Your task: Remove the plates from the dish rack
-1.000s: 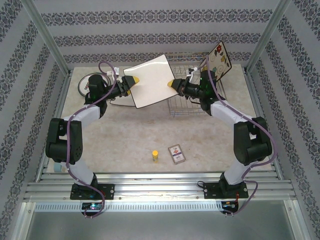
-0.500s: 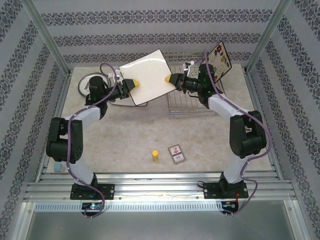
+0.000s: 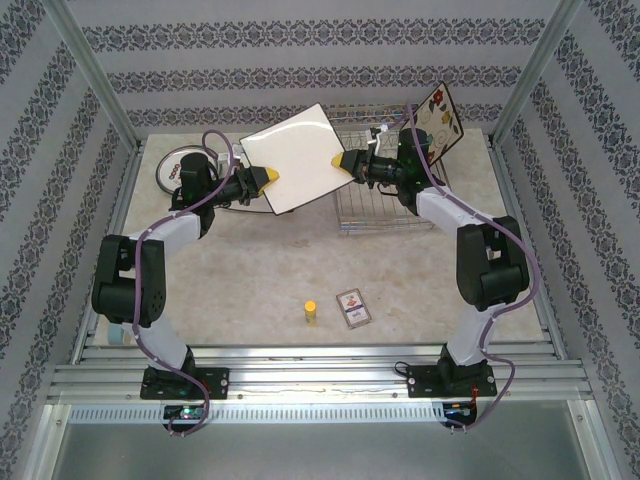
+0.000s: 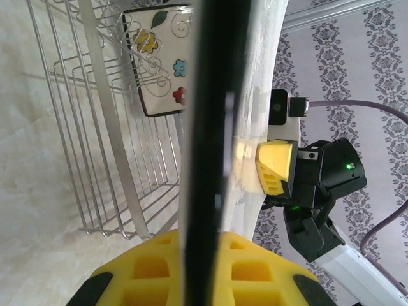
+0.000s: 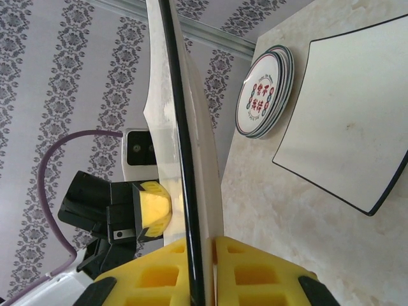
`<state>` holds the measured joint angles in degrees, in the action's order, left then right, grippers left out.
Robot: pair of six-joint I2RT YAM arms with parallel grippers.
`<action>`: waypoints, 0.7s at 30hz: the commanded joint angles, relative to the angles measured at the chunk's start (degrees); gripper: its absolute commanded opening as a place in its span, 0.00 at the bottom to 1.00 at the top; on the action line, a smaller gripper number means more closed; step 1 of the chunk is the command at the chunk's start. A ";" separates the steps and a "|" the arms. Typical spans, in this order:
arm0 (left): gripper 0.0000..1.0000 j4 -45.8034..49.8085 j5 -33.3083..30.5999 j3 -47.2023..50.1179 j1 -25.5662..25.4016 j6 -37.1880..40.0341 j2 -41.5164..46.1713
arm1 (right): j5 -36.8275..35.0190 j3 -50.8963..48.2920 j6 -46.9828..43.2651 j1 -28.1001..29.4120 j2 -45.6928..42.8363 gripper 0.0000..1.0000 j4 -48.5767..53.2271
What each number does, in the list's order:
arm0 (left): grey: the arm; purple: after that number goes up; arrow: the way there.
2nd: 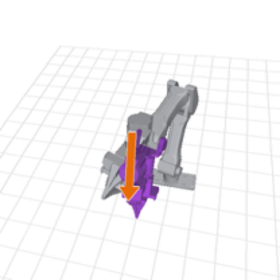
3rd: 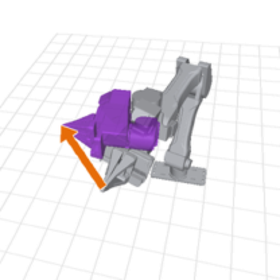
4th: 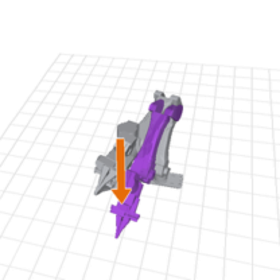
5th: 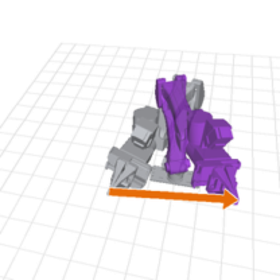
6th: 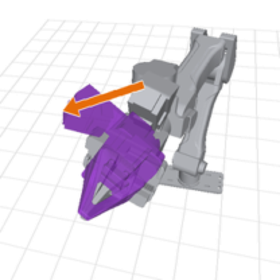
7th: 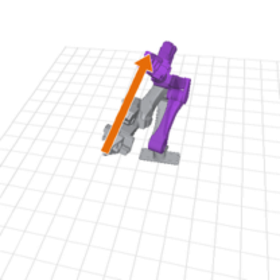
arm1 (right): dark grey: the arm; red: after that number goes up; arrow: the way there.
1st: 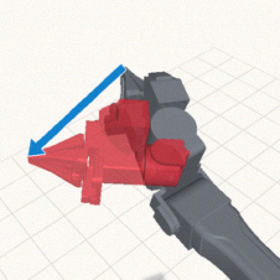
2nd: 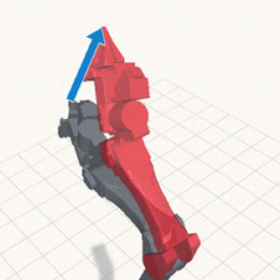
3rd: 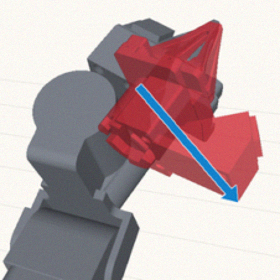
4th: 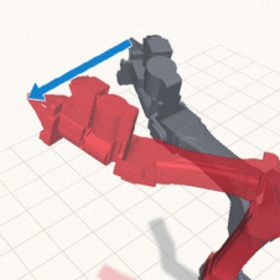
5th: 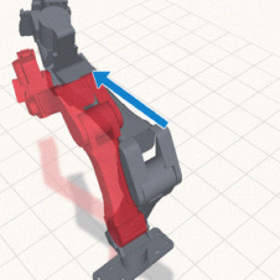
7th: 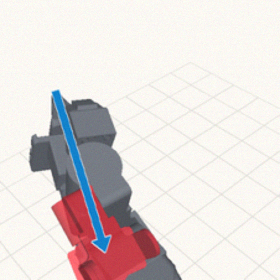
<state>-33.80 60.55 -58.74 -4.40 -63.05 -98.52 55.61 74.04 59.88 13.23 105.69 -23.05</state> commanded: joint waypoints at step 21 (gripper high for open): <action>0.00 -10.02 -25.07 5.23 1.50 -1.99 11.11 | -10.01 12.84 -23.43 -8.72 -7.28 0.98 36.46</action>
<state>-32.95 44.05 -53.67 -3.62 -64.73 -92.86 50.04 83.96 47.09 5.56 103.50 -0.43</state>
